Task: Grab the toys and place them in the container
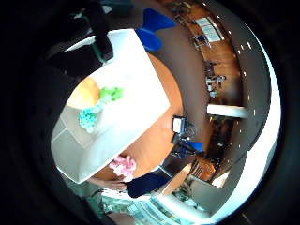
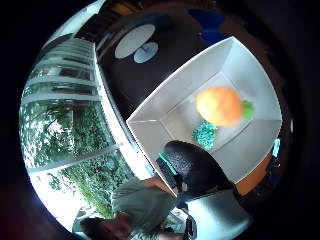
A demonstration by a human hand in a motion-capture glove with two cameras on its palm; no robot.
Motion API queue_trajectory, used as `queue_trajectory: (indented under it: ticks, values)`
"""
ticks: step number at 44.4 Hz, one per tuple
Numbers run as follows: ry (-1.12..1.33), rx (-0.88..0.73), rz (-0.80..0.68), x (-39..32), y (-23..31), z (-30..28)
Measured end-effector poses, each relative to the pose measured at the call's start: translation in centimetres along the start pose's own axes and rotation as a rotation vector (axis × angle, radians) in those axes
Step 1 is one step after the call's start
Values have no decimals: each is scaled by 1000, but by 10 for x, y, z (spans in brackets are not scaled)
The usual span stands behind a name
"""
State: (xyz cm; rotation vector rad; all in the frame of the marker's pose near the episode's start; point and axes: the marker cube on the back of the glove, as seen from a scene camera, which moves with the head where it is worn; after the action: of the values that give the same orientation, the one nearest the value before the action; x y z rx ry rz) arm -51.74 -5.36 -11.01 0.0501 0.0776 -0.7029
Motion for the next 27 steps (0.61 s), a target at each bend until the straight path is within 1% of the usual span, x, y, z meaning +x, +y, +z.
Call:
queue_trajectory:
  ticks: [5, 9, 13, 18, 20, 24, 27]
  values:
    - [27, 13, 8, 9, 25, -10]
    - [36, 2, 56, 22, 51, -15]
    - [16, -22, 97, 49, 91, -16]
    - [-8, -44, 191, 75, 139, -12]
    - [-27, -36, 223, 91, 168, -7]
    - [-138, 5, 298, 106, 218, 6]
    - [-144, 7, 266, 113, 251, 27]
